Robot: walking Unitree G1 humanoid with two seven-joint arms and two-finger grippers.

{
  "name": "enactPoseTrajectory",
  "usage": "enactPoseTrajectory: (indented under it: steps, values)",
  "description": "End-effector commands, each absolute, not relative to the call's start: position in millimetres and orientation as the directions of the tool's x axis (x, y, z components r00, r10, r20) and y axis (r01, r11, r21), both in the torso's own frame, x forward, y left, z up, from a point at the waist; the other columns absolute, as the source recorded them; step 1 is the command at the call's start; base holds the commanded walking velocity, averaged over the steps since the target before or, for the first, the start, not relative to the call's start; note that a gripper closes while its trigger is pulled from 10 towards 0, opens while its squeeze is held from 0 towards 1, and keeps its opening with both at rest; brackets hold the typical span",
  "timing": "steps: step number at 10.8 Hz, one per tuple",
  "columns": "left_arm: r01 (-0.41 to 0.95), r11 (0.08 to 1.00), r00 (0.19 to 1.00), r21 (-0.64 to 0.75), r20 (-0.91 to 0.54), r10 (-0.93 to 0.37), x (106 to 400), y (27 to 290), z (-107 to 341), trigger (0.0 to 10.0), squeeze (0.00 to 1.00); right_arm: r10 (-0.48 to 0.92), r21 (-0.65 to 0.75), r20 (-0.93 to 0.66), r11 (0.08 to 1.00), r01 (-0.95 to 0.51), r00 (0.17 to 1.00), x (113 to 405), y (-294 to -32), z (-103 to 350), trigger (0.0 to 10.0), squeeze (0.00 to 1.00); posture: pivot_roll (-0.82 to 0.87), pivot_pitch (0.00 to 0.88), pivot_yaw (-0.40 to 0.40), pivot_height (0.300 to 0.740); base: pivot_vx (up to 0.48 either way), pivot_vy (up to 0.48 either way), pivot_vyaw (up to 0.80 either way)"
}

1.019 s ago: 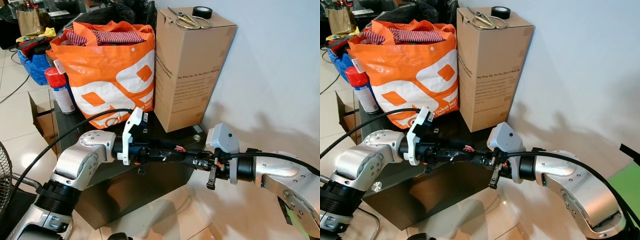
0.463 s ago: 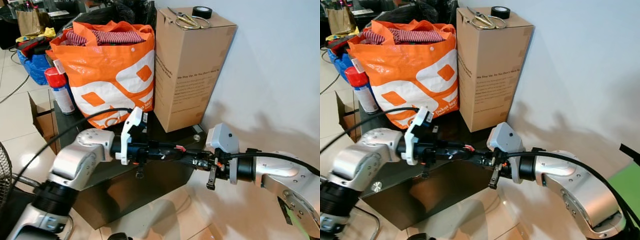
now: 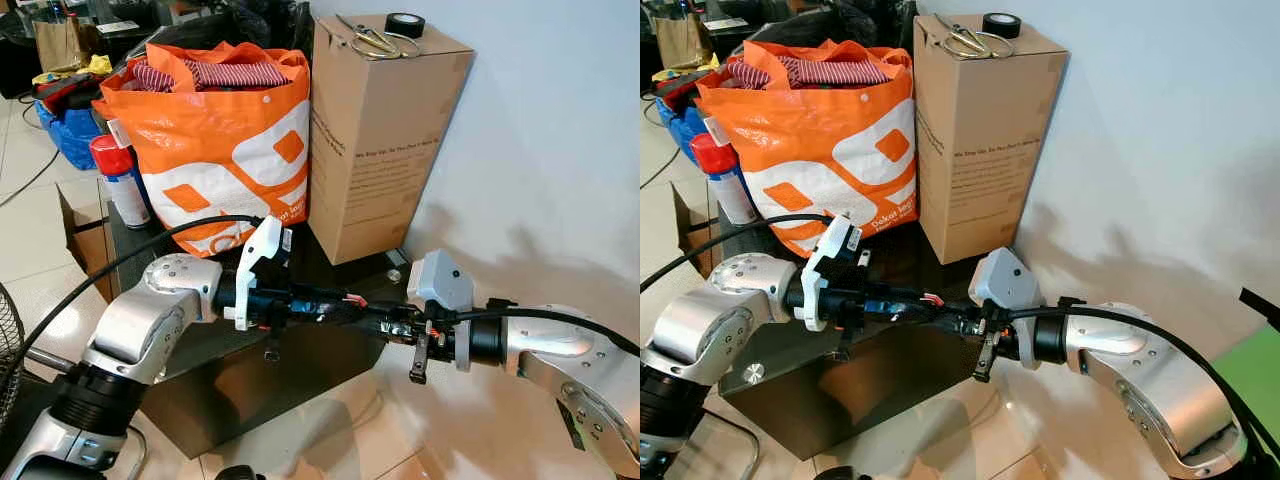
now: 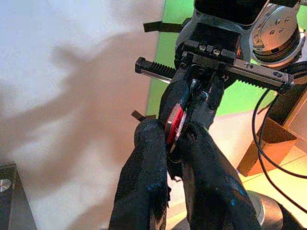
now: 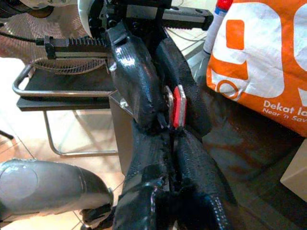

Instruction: Hang keys on a hook

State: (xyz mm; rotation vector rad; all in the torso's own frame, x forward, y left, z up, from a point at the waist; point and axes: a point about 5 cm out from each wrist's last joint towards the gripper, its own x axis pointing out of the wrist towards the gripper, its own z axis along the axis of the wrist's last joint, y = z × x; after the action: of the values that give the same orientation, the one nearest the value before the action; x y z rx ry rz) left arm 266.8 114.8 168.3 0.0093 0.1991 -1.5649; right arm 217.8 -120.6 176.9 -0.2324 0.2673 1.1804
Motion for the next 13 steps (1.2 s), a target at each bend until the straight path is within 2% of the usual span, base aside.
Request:
enactPoseTrajectory:
  steps: [1,3,7,8,9,10,11,13]
  values:
    - [0.987,0.141,0.126,-0.074,-0.183,-0.975,280,137,175,0.0,0.02,0.858,-0.046,-0.355,0.381,-0.923,0.372,218,-127,175,0.0,0.00,-0.10,0.000,-0.041,0.740,0.000,0.000,0.00]
    - [0.985,0.160,0.151,-0.057,-0.130,-0.980,285,143,190,0.0,0.02,0.855,-0.045,-0.359,0.384,-0.922,0.373,218,-128,173,0.0,0.00,-0.10,0.000,-0.040,0.740,0.000,0.000,0.00]
    - [0.987,0.133,0.123,-0.092,-0.106,-0.987,281,136,186,0.0,0.02,0.853,-0.068,-0.353,0.387,-0.920,0.385,219,-127,174,0.0,0.00,-0.10,0.000,-0.043,0.740,0.000,0.000,0.00]
    - [0.986,0.133,0.123,-0.098,-0.101,-0.987,280,135,186,0.0,0.02,0.844,-0.092,-0.352,0.398,-0.913,0.404,221,-128,174,10.0,0.00,-0.10,0.000,-0.044,0.740,0.000,0.000,0.00]
    - [0.986,0.132,0.123,-0.100,-0.094,-0.988,281,134,186,0.0,0.02,0.840,-0.091,-0.352,0.407,-0.909,0.412,222,-127,174,10.0,0.00,-0.11,0.000,-0.043,0.740,0.000,0.000,0.00]
    - [0.986,0.133,0.124,-0.100,-0.087,-0.988,281,133,187,0.0,0.02,0.846,-0.077,-0.345,0.407,-0.910,0.407,221,-126,175,10.0,0.31,-0.11,0.000,-0.042,0.740,0.000,0.000,0.00]
    - [0.986,0.137,0.130,-0.099,-0.076,-0.989,283,133,188,0.0,0.02,0.851,-0.063,-0.335,0.407,-0.911,0.403,221,-126,177,10.0,1.00,-0.11,0.000,-0.041,0.740,0.000,0.000,0.00]
    - [0.984,0.145,0.139,-0.099,-0.066,-0.988,285,132,189,0.0,0.02,0.852,-0.067,-0.335,0.404,-0.912,0.402,220,-126,177,10.0,1.00,-0.11,0.000,-0.038,0.740,0.000,0.000,0.00]
